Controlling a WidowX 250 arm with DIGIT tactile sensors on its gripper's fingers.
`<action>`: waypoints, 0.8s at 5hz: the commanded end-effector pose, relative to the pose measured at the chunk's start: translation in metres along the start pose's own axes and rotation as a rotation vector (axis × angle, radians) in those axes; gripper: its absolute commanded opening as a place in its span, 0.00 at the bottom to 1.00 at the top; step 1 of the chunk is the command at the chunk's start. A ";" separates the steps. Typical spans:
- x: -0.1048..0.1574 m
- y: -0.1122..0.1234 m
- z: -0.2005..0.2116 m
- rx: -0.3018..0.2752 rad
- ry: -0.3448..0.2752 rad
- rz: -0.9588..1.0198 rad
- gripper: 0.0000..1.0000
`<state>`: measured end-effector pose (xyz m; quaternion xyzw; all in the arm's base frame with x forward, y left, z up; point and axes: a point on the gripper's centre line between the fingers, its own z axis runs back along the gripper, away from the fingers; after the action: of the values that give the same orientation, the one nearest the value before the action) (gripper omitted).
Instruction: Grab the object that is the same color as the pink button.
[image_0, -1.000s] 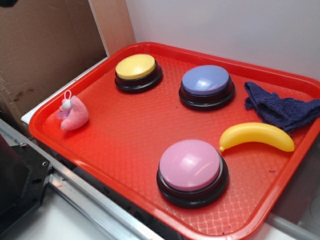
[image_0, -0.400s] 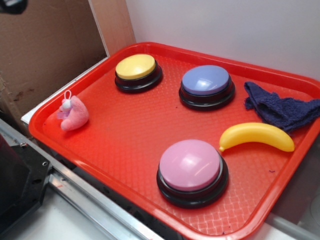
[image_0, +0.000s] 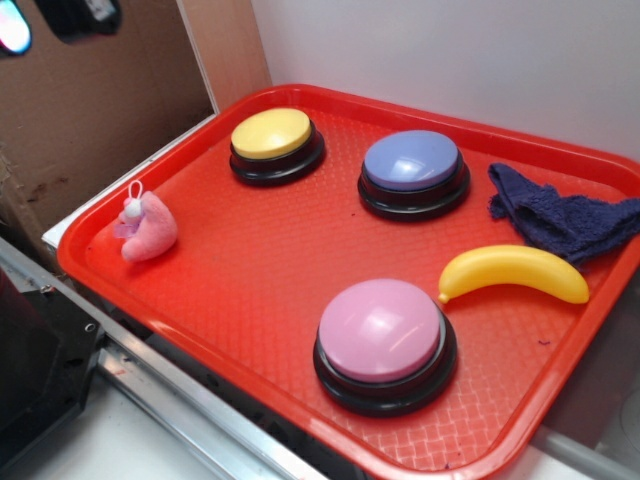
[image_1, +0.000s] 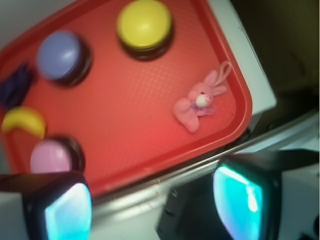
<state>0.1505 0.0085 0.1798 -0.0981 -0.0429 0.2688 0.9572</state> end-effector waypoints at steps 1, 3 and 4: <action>0.019 0.021 -0.053 0.018 -0.068 0.496 1.00; 0.033 0.042 -0.120 0.100 -0.142 0.710 1.00; 0.041 0.053 -0.147 0.155 -0.167 0.779 1.00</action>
<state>0.1810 0.0458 0.0197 -0.0072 -0.0435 0.6230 0.7810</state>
